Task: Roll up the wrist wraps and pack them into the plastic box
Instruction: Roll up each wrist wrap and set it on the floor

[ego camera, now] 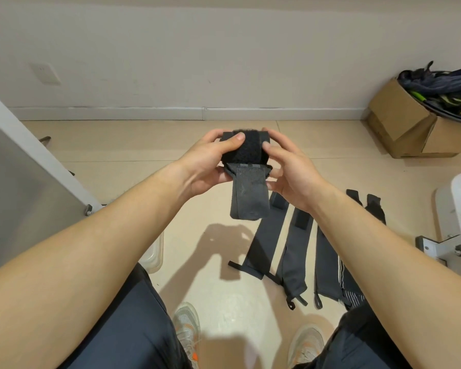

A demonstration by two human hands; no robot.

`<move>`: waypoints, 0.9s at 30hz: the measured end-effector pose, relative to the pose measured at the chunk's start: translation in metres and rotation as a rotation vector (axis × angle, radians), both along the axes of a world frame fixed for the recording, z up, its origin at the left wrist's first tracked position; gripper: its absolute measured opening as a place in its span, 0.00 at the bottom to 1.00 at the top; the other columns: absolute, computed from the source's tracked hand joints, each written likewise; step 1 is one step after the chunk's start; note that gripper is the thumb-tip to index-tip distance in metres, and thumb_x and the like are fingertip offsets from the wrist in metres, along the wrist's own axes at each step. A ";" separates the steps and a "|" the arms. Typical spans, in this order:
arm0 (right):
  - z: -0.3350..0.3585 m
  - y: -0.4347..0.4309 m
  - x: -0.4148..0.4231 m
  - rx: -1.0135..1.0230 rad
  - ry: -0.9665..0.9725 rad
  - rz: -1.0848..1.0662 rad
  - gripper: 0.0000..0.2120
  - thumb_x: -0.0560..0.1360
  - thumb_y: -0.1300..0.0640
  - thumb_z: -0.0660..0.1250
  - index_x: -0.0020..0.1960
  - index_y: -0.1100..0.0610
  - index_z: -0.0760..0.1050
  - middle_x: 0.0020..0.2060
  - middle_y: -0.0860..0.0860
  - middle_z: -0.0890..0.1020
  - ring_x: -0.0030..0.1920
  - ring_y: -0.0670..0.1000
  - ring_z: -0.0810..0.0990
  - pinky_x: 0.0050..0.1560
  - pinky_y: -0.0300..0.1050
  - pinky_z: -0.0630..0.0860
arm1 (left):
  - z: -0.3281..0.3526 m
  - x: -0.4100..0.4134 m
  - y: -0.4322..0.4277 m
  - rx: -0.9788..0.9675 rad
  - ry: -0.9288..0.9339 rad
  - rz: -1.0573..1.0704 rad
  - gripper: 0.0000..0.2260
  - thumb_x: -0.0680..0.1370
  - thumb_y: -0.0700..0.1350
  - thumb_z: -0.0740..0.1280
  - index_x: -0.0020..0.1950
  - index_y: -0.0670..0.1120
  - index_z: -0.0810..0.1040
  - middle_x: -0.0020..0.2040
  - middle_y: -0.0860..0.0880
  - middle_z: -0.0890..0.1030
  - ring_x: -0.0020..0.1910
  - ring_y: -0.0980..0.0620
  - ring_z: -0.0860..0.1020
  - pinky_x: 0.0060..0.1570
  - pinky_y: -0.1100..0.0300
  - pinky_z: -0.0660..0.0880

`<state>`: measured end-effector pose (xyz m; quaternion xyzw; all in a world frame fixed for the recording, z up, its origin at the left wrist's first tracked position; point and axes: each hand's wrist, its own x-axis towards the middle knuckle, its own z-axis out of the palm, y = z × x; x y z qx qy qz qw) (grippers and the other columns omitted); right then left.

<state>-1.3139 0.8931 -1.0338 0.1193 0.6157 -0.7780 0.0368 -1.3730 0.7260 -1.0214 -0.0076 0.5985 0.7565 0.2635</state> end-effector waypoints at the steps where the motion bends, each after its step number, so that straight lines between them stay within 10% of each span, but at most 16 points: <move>1: 0.001 0.001 0.001 0.081 0.016 -0.021 0.16 0.83 0.56 0.62 0.68 0.41 0.76 0.58 0.47 0.85 0.54 0.53 0.85 0.45 0.50 0.82 | 0.001 -0.001 0.000 0.009 0.001 0.023 0.17 0.80 0.45 0.71 0.68 0.44 0.75 0.54 0.48 0.81 0.50 0.49 0.83 0.48 0.48 0.84; 9: 0.012 0.012 0.021 1.002 0.505 0.132 0.20 0.75 0.64 0.68 0.60 0.44 0.79 0.61 0.44 0.73 0.62 0.44 0.74 0.54 0.39 0.73 | 0.000 -0.015 -0.010 0.060 -0.078 0.194 0.14 0.81 0.45 0.70 0.65 0.46 0.75 0.56 0.44 0.82 0.47 0.48 0.85 0.43 0.49 0.84; 27: 0.021 0.010 0.022 0.990 0.545 0.044 0.06 0.81 0.63 0.66 0.51 0.55 0.80 0.44 0.47 0.84 0.45 0.46 0.83 0.49 0.46 0.80 | -0.008 -0.002 0.006 -0.053 0.020 0.010 0.19 0.77 0.36 0.73 0.65 0.48 0.74 0.47 0.45 0.83 0.40 0.49 0.83 0.36 0.54 0.81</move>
